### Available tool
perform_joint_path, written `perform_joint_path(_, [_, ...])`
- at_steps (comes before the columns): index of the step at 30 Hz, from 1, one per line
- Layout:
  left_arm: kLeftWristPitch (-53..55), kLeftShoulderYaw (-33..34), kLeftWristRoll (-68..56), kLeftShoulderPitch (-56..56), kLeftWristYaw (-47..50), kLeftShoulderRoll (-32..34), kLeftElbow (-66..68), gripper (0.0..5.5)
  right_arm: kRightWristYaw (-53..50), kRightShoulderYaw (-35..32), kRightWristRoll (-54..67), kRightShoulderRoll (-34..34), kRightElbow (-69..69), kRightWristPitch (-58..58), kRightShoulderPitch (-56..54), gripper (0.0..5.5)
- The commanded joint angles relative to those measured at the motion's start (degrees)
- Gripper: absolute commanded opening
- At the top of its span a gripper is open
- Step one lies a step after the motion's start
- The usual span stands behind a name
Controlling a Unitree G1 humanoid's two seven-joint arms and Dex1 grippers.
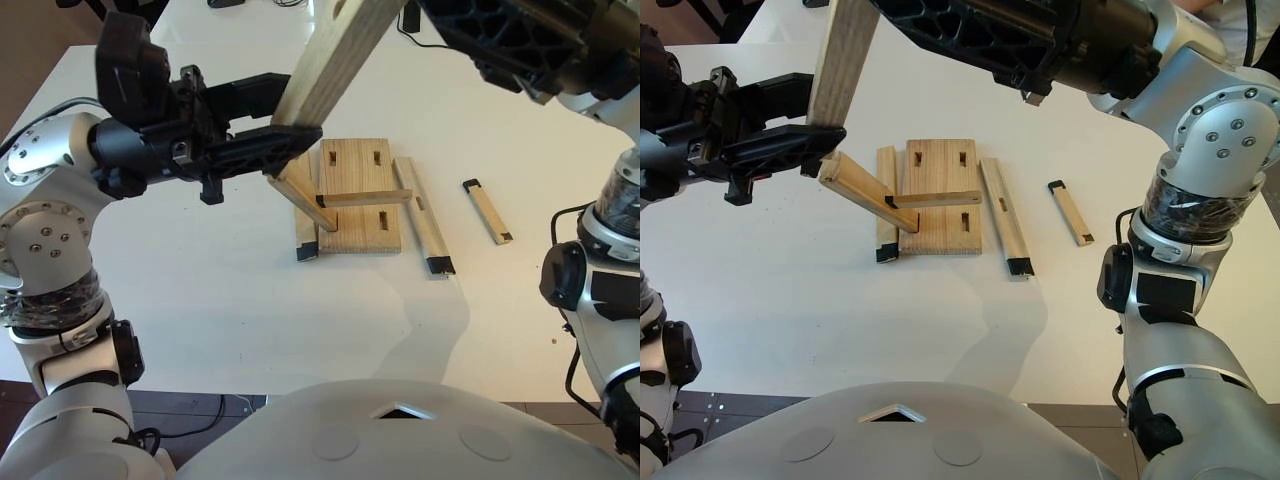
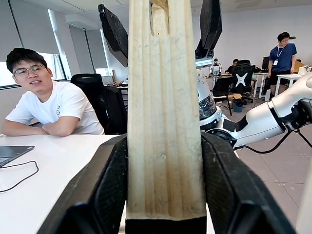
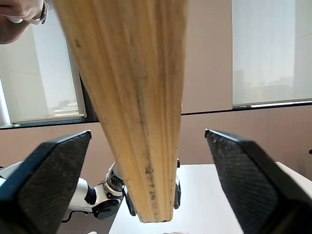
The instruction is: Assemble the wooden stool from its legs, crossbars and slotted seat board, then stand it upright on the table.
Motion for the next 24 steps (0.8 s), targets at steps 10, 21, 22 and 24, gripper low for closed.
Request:
perform_joint_path(10, [-2.4,-3.2,2.1,2.0,-2.5,2.9,-0.6,2.02,5.0,4.3,-3.8,-2.0,-2.3,-1.5,-2.7,4.31])
perform_joint_path(21, [-3.8,-4.7,4.1,4.4,-4.8,4.6,-1.1,2.02,5.9,4.8,-5.7,-2.7,-3.0,-2.6,-1.7,2.71])
perform_joint_path(22, [-3.9,-5.1,4.4,4.4,-5.1,4.9,-1.1,2.02,6.2,4.9,-5.9,-2.9,-3.1,-2.6,-1.5,2.59])
perform_joint_path(24, [-4.3,-5.6,4.9,4.5,-5.5,5.2,-0.9,2.02,6.4,5.0,-6.0,-3.1,-3.5,-2.7,-1.2,2.32])
